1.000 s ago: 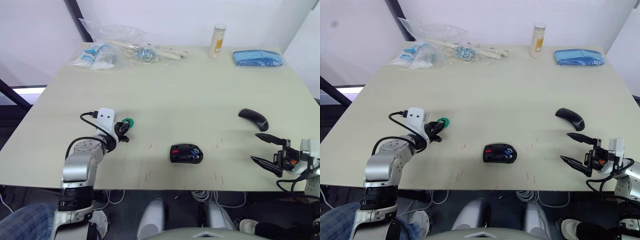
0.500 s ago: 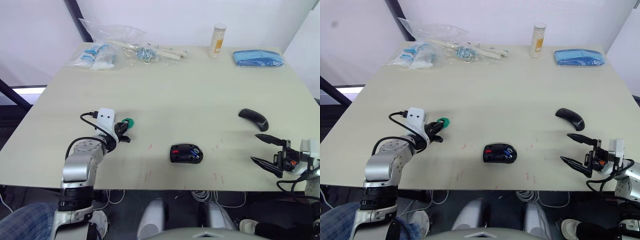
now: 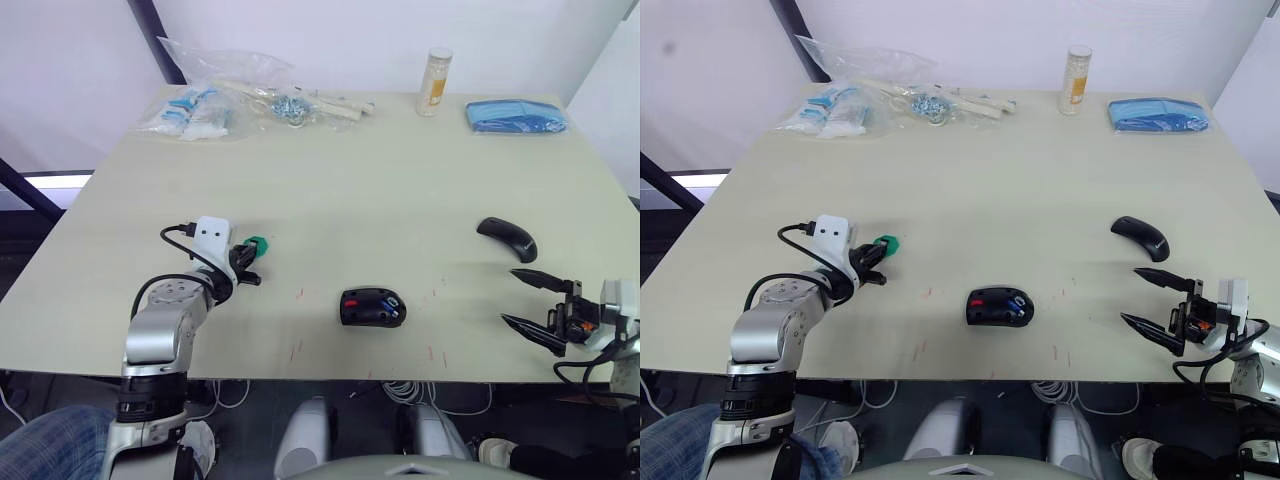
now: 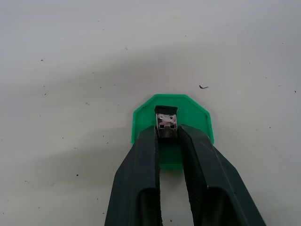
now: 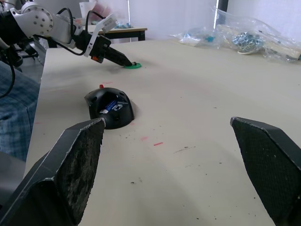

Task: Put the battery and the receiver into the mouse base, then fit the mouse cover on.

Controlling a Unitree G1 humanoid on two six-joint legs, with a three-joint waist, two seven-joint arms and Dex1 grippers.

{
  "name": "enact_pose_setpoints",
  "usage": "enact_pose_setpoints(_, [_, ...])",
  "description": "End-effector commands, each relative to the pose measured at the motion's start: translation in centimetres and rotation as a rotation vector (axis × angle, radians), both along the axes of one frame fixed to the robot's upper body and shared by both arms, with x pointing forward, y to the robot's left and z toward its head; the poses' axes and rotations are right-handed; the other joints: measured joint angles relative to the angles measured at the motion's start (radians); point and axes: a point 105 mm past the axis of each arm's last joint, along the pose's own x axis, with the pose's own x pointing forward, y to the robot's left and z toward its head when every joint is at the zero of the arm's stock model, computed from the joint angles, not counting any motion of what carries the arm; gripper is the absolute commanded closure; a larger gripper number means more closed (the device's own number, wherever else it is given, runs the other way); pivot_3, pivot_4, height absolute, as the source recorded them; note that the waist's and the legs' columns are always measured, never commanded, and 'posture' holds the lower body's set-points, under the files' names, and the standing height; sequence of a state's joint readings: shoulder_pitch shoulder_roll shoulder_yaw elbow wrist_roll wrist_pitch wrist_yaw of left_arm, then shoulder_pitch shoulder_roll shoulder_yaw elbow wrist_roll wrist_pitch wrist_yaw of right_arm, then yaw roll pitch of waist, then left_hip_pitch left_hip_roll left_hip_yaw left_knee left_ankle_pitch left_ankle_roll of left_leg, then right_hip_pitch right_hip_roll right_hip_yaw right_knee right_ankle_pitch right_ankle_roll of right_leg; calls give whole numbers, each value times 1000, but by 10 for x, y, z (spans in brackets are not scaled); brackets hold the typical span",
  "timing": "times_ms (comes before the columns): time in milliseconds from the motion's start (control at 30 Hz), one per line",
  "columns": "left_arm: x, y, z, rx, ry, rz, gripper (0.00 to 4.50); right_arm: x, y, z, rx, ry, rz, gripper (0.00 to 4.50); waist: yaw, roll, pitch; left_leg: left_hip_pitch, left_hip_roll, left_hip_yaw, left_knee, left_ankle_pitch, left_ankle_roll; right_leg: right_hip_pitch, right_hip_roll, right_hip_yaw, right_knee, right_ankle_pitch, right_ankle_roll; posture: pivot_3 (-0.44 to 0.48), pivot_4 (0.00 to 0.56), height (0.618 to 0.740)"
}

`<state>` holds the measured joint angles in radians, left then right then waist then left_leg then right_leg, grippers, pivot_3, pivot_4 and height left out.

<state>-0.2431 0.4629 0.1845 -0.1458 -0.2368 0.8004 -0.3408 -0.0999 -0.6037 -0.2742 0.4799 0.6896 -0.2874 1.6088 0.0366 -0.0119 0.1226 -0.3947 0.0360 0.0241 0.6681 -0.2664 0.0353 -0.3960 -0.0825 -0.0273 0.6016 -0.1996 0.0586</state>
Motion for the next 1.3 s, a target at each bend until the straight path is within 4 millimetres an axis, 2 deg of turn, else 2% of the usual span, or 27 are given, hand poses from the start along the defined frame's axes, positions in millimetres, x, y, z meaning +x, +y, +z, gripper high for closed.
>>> enact_pose_setpoints(33, [1,-1,6,19,-24,-3,4254,-1,-3,7,-11,-36,2,0,0,0,0,0,0,0,0,0,0,0,0,0,0,0,0,0,150,740])
enact_pose_setpoints(400, [0,1,6,25,-29,2,4254,-2,-2,8,-14,-37,6,0,0,0,0,0,0,0,0,0,0,0,0,0,0,0,0,0,150,740])
enact_pose_setpoints(567, [1,2,18,21,-92,-22,4254,-2,-1,10,-12,-44,12,0,0,0,0,0,0,0,0,0,0,0,0,0,0,0,0,0,150,740])
enact_pose_setpoints(767, [-1,0,29,29,-142,-137,4254,-7,6,11,-32,-50,58,0,0,0,0,0,0,0,0,0,0,0,0,0,0,0,0,0,150,740])
enact_pose_setpoints(967, [0,9,35,71,-129,-246,4254,-16,20,19,-14,-47,146,0,-1,0,0,0,0,0,0,0,0,0,0,0,0,0,0,0,150,740])
enact_pose_setpoints(1167, [-3,-1,44,81,-114,-434,4254,-23,28,25,-8,-17,211,0,2,0,1,0,0,0,0,0,0,0,0,0,0,0,0,0,150,740])
enact_pose_setpoints(1300, [-6,-5,51,75,-103,-542,4254,-21,32,33,18,7,182,0,0,0,1,0,0,0,0,0,0,0,0,-1,0,0,0,0,150,740])
